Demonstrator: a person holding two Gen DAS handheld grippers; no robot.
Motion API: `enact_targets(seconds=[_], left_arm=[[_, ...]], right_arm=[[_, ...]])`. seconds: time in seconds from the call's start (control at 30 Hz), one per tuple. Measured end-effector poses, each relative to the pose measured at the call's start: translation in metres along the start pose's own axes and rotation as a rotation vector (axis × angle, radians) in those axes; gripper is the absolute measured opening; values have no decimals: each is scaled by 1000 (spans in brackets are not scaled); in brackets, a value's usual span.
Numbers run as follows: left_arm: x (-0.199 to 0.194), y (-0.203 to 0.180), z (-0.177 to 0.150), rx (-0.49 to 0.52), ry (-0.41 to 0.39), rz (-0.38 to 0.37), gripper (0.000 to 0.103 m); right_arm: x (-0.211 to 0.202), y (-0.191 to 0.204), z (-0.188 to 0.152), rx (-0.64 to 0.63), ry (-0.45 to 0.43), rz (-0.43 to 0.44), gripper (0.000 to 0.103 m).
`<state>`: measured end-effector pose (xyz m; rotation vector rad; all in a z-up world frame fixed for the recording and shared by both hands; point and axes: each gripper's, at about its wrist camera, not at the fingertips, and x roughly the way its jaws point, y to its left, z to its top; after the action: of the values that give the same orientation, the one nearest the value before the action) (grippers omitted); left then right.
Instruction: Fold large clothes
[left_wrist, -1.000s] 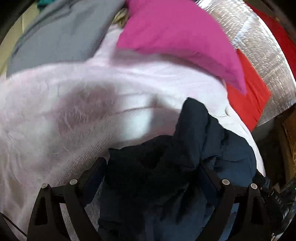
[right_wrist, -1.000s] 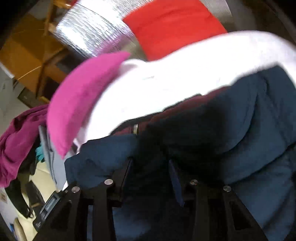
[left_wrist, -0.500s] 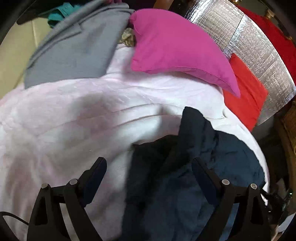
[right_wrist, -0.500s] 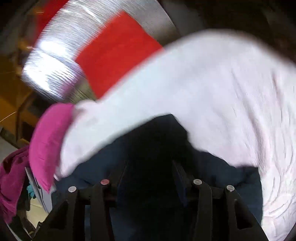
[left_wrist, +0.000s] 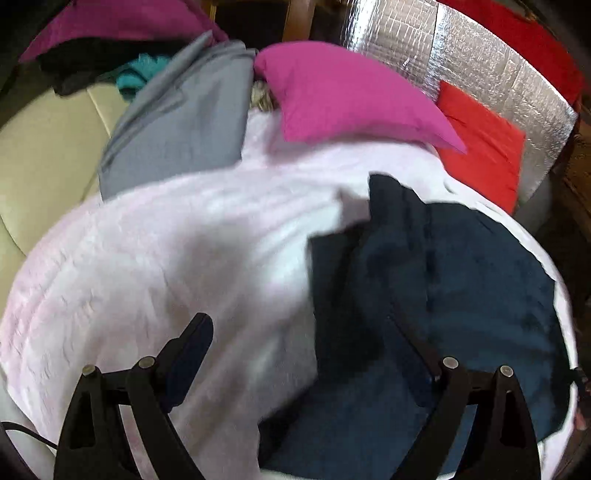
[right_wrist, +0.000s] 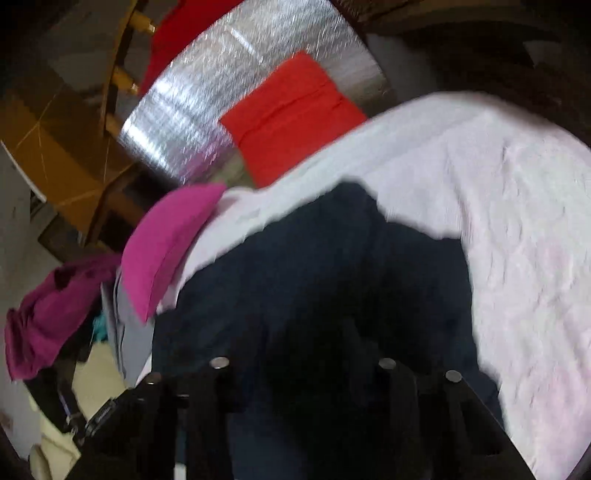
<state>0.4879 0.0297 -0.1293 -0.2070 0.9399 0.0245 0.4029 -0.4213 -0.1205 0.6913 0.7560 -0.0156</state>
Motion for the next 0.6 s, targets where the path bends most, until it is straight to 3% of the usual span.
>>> enact_targets(seconds=[0.1,0.2,0.27,0.37,0.5,0.6], left_arm=[[2,7,-15,-16,22,67,94],[30,14,-31,13,111,116,94],[32,24,-38,-58,139,77,94],[10,28,-44,-88,99,60,94],[-26,27,-65,-107,39,-12,94],[-38,20,-81,-105,50,-108,94]], right_arm=[[-2,2,-22,-14,40,-3,42],[8,-6,-35,6,99,-23,40],[9,-12,-42,22,117,-13,40],[-14,-19,-49,70,90,52,41],[-49,-35,-50,105,45,109,60],[-63,-51,-54,151,53,121,65]])
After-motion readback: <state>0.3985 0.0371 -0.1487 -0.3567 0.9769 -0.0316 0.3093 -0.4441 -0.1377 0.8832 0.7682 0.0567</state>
